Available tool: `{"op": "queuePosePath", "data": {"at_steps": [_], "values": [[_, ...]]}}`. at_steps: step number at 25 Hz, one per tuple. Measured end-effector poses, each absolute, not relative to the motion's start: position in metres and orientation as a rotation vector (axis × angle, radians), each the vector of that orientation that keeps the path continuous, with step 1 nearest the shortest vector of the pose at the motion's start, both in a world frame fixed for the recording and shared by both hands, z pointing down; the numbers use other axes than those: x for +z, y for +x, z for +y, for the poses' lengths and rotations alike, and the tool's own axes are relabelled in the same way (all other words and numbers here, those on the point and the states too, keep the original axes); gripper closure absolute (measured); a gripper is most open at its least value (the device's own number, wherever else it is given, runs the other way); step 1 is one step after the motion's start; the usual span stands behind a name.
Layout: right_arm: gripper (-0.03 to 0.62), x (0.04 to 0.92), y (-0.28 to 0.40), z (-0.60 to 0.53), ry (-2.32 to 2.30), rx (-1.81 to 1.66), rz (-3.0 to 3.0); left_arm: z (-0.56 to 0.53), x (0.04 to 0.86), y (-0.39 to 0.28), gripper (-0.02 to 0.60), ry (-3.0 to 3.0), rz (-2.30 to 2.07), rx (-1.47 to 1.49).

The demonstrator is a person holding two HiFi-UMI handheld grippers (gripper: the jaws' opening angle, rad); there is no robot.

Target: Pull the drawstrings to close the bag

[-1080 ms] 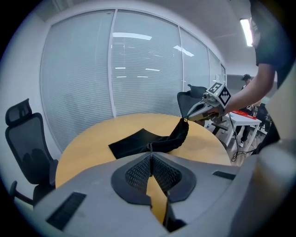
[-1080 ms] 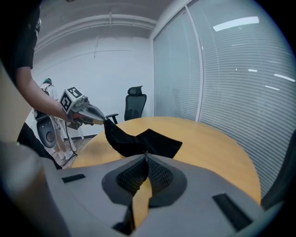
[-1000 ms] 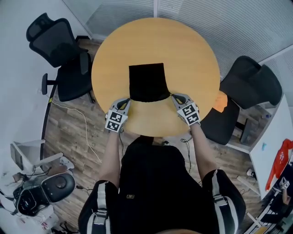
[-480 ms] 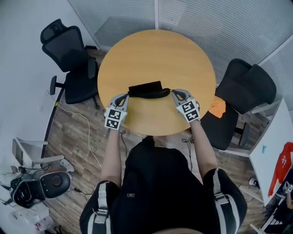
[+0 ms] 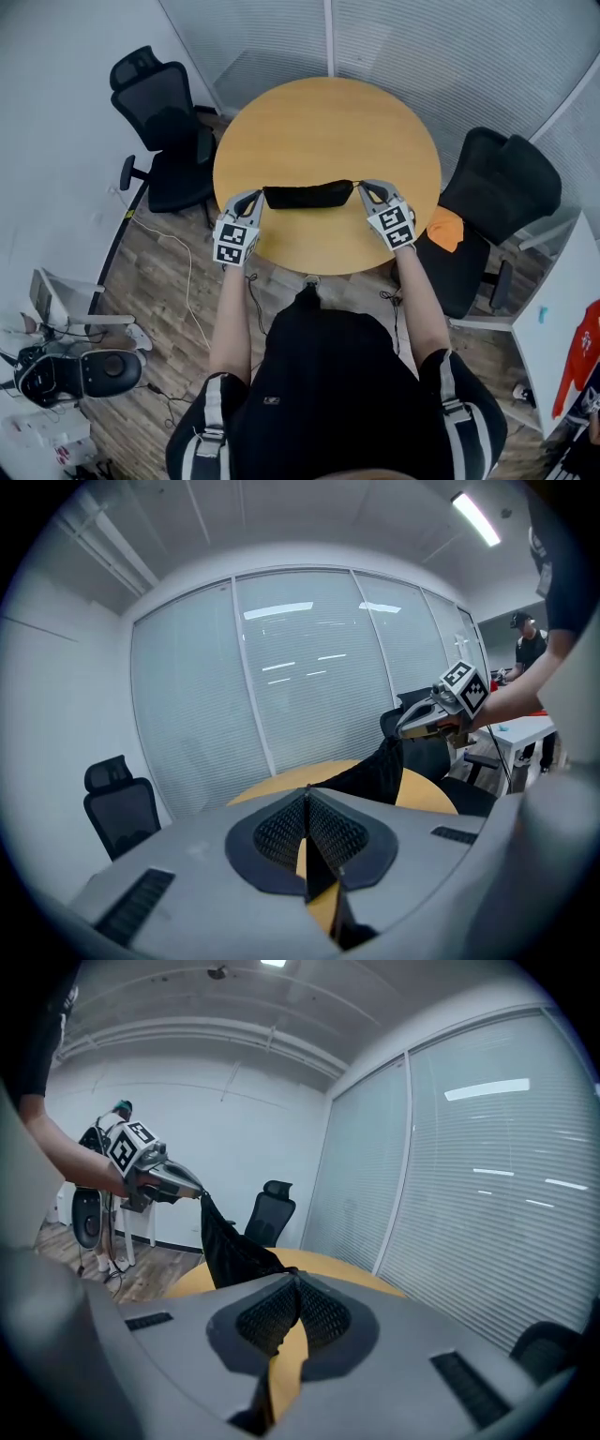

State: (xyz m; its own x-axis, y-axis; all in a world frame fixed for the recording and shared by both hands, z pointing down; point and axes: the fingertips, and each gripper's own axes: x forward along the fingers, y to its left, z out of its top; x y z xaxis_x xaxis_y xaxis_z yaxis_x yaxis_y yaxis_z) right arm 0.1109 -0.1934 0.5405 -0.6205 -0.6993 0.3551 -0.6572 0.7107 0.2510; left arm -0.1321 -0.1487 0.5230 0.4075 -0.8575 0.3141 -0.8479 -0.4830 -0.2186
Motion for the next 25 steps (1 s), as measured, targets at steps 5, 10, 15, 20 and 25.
{"op": "queuePosePath", "data": {"at_steps": [5, 10, 15, 20, 25], "values": [[0.539, 0.509, 0.113, -0.188, 1.048, -0.223, -2.506, -0.131, 0.479, -0.135, 0.568, -2.492, 1.590, -0.602], [0.539, 0.477, 0.113, -0.182, 1.056, -0.295, -2.526, -0.114, 0.447, -0.136, 0.568, -2.402, 1.619, -0.622], [0.539, 0.451, 0.103, -0.172, 1.033, -0.375, -2.538, -0.103, 0.425, -0.146, 0.568, -2.350, 1.673, -0.600], [0.539, 0.426, 0.098, -0.175, 1.064, -0.437, -2.525, -0.104, 0.406, -0.156, 0.568, -2.303, 1.686, -0.594], [0.539, 0.410, 0.093, -0.183, 1.113, -0.414, -2.554, -0.112, 0.401, -0.175, 0.568, -2.304, 1.703, -0.569]]}}
